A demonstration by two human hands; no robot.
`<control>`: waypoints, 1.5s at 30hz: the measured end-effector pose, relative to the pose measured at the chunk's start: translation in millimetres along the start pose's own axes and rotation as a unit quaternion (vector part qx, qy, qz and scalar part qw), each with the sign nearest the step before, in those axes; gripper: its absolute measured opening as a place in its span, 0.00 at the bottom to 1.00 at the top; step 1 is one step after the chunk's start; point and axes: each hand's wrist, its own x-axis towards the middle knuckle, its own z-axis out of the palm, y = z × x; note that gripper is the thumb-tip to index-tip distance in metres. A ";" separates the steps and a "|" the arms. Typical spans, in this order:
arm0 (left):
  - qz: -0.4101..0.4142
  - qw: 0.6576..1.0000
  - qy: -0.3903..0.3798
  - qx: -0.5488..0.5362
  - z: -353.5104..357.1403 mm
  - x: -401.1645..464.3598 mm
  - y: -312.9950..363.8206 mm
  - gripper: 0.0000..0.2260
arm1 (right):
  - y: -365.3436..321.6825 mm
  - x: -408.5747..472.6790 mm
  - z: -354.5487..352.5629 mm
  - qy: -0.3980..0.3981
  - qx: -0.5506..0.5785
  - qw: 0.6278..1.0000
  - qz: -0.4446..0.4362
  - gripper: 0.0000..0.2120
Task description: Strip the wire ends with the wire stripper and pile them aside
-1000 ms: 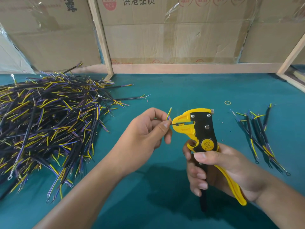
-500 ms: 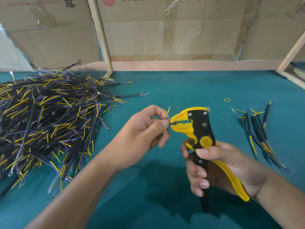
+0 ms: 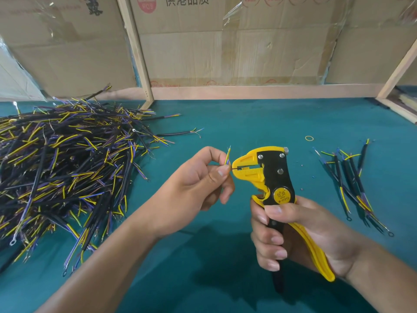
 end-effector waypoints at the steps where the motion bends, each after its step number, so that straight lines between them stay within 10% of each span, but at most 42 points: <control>1: -0.001 1.000 0.001 -0.002 0.5 0.2 -0.3 0.07 | -0.3 0.0 -0.1 -0.002 -0.001 1.000 0.000 0.23; 10: -0.008 1.000 0.017 -0.002 1.0 0.8 -2.1 0.07 | -1.9 -0.8 -1.2 0.001 0.002 1.000 0.007 0.15; 32: -0.007 0.998 0.020 0.060 0.5 0.4 -1.9 0.09 | 0.1 -2.3 13.4 0.125 -0.067 0.990 -0.016 0.38; 45: 0.020 0.983 0.092 0.155 -34.9 -3.5 14.9 0.07 | -31.6 -6.7 -15.1 0.139 -0.008 0.983 -0.124 0.21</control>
